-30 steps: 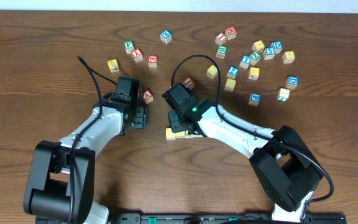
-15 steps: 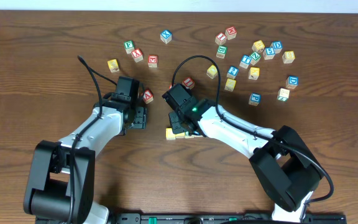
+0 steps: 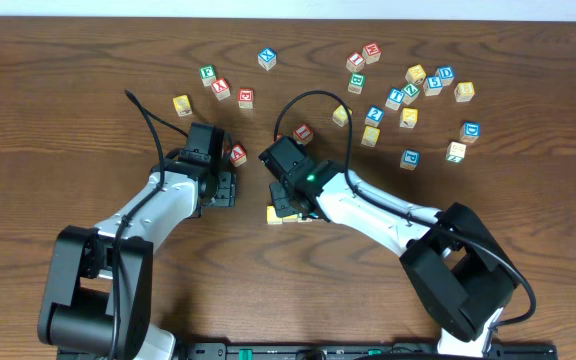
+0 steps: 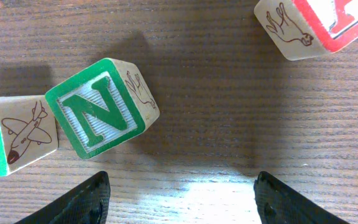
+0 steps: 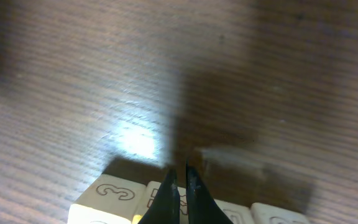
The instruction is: Spell out CORL
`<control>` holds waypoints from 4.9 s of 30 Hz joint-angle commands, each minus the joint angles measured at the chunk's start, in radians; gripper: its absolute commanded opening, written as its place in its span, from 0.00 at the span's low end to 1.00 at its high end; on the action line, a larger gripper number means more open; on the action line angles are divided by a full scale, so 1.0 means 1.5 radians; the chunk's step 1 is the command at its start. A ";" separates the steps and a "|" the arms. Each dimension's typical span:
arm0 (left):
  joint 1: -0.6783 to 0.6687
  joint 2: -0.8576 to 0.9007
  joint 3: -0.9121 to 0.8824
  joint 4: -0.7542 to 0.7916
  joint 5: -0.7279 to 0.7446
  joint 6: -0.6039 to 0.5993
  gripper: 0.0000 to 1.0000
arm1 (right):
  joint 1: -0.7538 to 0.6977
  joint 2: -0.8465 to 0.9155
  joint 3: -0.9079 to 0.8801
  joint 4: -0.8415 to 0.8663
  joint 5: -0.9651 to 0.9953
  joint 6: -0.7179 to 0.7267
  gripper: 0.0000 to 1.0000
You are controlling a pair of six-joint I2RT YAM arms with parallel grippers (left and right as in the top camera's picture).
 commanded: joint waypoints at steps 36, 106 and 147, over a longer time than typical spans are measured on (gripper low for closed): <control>0.003 0.001 0.018 0.001 -0.008 -0.002 0.73 | 0.008 0.009 -0.001 -0.005 0.044 -0.002 0.01; 0.003 0.001 0.018 0.002 -0.008 -0.002 0.74 | -0.016 0.009 -0.001 -0.009 0.080 0.013 0.01; 0.003 0.001 0.018 0.002 -0.008 -0.002 0.73 | -0.020 0.009 -0.001 -0.050 0.070 0.031 0.01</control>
